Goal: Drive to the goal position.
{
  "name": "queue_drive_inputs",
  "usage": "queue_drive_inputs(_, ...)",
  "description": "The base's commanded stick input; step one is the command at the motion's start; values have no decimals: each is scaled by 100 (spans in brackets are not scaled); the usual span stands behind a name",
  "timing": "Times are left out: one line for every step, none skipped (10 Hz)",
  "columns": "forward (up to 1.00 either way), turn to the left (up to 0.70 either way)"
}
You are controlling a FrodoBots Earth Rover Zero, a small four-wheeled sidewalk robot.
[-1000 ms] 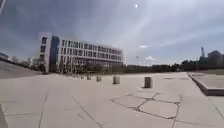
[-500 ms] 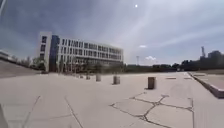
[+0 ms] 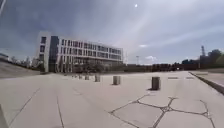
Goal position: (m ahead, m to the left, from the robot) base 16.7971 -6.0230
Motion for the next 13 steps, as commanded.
queue_drive_inputs(70,0)
queue_drive_inputs(70,0)
queue_drive_inputs(70,0)
queue_drive_inputs(70,0)
queue_drive_inputs(70,0)
queue_drive_inputs(70,0)
queue_drive_inputs(70,0)
queue_drive_inputs(70,4)
queue_drive_inputs(70,35)
queue_drive_inputs(70,35)
queue_drive_inputs(70,35)
queue_drive_inputs(70,35)
queue_drive_inputs(70,0)
